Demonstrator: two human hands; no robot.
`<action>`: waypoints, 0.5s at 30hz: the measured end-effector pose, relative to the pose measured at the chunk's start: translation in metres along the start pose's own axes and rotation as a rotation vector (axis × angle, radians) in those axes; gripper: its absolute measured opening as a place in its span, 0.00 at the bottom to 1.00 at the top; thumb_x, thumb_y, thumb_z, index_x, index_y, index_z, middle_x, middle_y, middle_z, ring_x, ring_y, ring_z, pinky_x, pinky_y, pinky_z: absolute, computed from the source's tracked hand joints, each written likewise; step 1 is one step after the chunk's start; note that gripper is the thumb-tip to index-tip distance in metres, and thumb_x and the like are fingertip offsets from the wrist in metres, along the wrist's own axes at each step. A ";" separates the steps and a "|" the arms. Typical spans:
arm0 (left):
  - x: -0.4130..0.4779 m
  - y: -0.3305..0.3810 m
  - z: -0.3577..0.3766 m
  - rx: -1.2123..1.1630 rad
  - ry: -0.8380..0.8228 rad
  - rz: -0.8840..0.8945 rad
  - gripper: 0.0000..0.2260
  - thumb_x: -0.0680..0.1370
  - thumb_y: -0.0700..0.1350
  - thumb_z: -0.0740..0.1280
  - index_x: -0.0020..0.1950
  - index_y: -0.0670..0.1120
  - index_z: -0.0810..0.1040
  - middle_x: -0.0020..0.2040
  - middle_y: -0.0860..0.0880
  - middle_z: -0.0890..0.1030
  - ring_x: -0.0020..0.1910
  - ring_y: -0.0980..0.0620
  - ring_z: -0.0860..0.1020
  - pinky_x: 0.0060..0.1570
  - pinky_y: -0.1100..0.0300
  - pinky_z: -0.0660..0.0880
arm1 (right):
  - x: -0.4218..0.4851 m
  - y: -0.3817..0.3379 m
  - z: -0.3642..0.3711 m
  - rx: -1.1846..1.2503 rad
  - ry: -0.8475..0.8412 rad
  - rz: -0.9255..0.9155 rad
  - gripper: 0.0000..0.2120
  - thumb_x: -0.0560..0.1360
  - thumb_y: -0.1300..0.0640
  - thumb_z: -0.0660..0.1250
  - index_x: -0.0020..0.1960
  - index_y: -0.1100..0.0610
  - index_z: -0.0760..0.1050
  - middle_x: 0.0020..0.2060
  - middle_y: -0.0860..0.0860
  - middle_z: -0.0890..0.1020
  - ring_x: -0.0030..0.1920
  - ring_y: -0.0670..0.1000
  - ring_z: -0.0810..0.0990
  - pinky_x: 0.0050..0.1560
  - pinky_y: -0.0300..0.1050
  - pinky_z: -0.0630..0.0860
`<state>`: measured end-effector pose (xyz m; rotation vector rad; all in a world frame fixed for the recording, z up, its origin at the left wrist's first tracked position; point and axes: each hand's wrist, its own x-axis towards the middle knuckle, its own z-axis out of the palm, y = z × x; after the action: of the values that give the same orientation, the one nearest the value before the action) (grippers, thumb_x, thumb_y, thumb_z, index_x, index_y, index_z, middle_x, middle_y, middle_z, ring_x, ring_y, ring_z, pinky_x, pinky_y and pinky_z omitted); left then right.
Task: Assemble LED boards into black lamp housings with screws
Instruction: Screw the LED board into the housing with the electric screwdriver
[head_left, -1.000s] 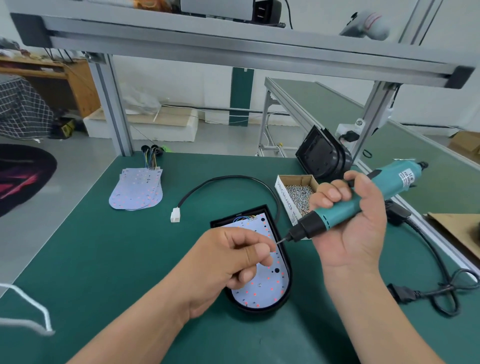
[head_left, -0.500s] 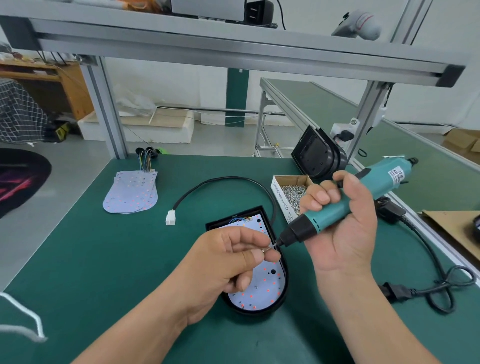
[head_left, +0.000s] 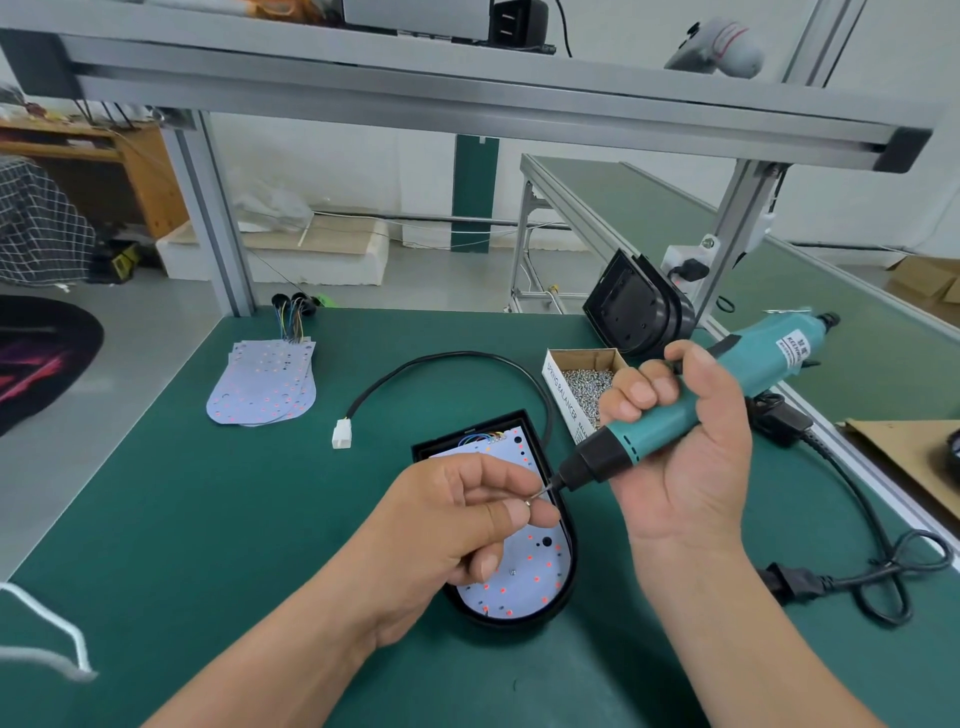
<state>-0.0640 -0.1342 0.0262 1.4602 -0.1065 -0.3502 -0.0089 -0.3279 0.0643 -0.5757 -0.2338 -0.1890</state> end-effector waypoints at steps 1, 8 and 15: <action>0.000 0.000 0.000 0.004 0.002 0.001 0.06 0.82 0.38 0.71 0.59 0.45 0.82 0.54 0.46 0.89 0.25 0.56 0.70 0.27 0.68 0.67 | 0.000 0.000 0.000 -0.001 -0.003 0.001 0.09 0.82 0.58 0.61 0.45 0.54 0.76 0.34 0.47 0.69 0.34 0.47 0.70 0.36 0.39 0.71; 0.000 0.001 0.001 -0.030 0.007 -0.006 0.06 0.82 0.38 0.71 0.59 0.44 0.82 0.54 0.45 0.89 0.24 0.56 0.69 0.26 0.68 0.67 | 0.000 -0.001 -0.001 -0.006 -0.013 0.004 0.08 0.82 0.58 0.62 0.45 0.53 0.77 0.33 0.47 0.70 0.34 0.47 0.70 0.36 0.39 0.71; 0.000 0.000 0.000 -0.030 0.020 -0.007 0.07 0.82 0.38 0.71 0.59 0.43 0.82 0.54 0.45 0.89 0.24 0.56 0.70 0.26 0.68 0.67 | 0.000 -0.001 0.000 -0.029 -0.025 0.003 0.07 0.81 0.58 0.63 0.45 0.53 0.76 0.33 0.47 0.69 0.34 0.47 0.70 0.36 0.39 0.72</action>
<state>-0.0643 -0.1346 0.0261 1.4340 -0.0796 -0.3417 -0.0093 -0.3288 0.0644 -0.6070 -0.2553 -0.1827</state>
